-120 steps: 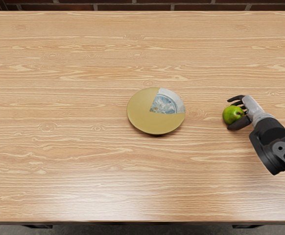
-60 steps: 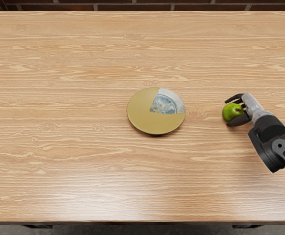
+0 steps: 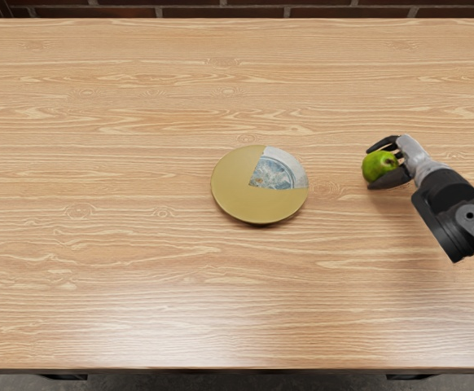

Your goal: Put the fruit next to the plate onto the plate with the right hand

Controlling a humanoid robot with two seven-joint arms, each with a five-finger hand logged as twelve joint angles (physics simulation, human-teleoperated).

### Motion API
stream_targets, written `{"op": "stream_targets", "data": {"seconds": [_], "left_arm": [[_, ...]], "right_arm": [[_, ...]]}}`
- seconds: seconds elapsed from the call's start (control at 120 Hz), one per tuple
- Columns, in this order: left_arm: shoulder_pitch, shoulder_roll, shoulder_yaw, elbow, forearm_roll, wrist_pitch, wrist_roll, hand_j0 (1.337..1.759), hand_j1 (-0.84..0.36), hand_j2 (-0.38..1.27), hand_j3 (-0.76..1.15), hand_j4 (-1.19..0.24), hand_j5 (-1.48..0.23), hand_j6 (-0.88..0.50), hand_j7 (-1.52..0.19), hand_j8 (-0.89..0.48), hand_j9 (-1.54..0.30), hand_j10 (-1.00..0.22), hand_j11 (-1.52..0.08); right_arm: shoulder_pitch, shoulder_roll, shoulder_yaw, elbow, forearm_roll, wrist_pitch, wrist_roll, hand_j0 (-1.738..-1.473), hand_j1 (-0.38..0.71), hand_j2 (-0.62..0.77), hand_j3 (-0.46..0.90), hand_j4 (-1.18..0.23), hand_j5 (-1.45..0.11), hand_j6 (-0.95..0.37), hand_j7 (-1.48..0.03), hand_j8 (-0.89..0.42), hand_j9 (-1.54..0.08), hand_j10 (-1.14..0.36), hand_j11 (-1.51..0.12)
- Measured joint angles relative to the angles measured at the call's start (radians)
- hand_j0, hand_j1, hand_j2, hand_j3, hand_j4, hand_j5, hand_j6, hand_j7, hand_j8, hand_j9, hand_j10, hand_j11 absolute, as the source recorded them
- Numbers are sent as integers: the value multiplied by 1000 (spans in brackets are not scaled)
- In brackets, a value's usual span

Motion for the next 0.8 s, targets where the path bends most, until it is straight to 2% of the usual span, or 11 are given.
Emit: {"op": "stream_targets", "data": {"seconds": [0.158, 0.317, 0.575, 0.8], "left_arm": [[0, 0, 0, 0, 0, 0, 0, 1658, 349, 1, 0, -2, 0, -3, 0, -3, 0, -2, 0], [0, 0, 0, 0, 0, 0, 0, 1658, 349, 1, 0, -2, 0, -3, 0, -3, 0, -2, 0], [0, 0, 0, 0, 0, 0, 0, 1658, 349, 1, 0, -2, 0, -3, 0, -3, 0, -2, 0], [0, 0, 0, 0, 0, 0, 0, 1658, 349, 1, 0, -2, 0, -3, 0, -3, 0, -2, 0]], "right_arm": [[80, 46, 0, 0, 69, 58, 0, -1652, 221, 68, 1, -434, -932, -261, -894, -265, -935, -507, -939], [119, 92, 0, 1, 88, 89, 0, -1651, 227, 77, -1, -432, -927, -262, -897, -269, -929, -518, -925], [131, 187, -5, 1, 93, 123, -1, -1649, 251, 118, -1, -417, -927, -248, -898, -260, -926, -512, -915], [120, 246, -15, -1, 94, 133, -1, -1650, 230, 82, 0, -437, -900, -264, -875, -276, -907, -525, -894]]}}
